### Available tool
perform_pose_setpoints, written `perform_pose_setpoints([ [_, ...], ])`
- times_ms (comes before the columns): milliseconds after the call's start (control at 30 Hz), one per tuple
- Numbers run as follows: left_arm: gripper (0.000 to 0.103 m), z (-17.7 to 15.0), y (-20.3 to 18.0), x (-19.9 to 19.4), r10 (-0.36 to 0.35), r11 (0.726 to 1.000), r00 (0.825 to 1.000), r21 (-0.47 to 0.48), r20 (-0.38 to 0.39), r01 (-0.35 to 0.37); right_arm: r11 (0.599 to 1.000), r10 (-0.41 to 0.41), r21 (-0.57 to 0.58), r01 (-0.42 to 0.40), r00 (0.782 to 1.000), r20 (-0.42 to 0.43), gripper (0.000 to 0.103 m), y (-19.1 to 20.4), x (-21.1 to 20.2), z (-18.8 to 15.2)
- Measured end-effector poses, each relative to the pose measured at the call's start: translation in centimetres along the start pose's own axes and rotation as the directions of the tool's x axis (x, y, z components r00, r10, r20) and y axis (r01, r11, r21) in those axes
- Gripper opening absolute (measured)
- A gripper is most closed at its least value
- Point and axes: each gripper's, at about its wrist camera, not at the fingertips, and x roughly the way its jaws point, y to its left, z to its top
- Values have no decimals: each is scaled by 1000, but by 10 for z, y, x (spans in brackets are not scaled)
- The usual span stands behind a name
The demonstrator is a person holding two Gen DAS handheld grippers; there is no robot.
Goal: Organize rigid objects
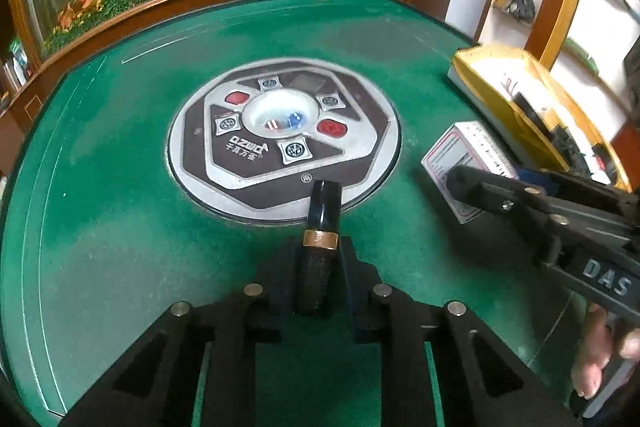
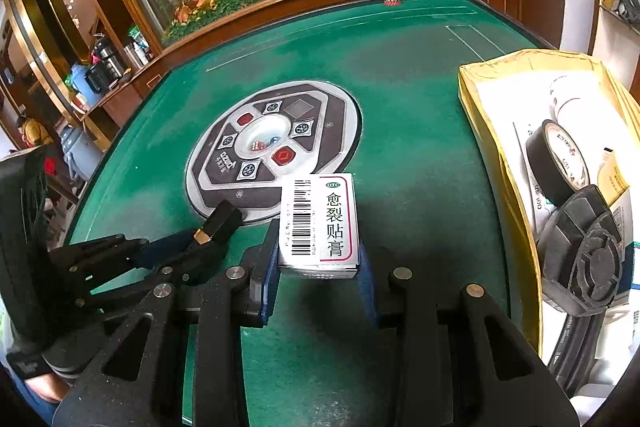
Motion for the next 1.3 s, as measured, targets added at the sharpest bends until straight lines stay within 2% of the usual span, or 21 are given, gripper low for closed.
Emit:
perform_pose_setpoints([
  [167,19,3,-2,3,18,1000,1000,-8,17,-18,1000,0,-4,0,1000,-7,33,1,2,-1],
  [367,17,0,11,-2,-17,996,999,-84,41,20,1000,-1,-11,1,1000,-4,33,2,1,-2],
  [567,17,1,6,-13,32,998,994,-66,105,-25,999,2,-35,-2,1000,0,33,7,1,-3],
  [700,17,2,-1,-22,74,997,985,-34,158,-69,999,3,-48,-3,1000,3,33,10,1,-4],
  [1300,17,1,-8,-33,139,990,960,-5,241,-142,998,7,-65,-6,1000,14,33,14,-1,-5],
])
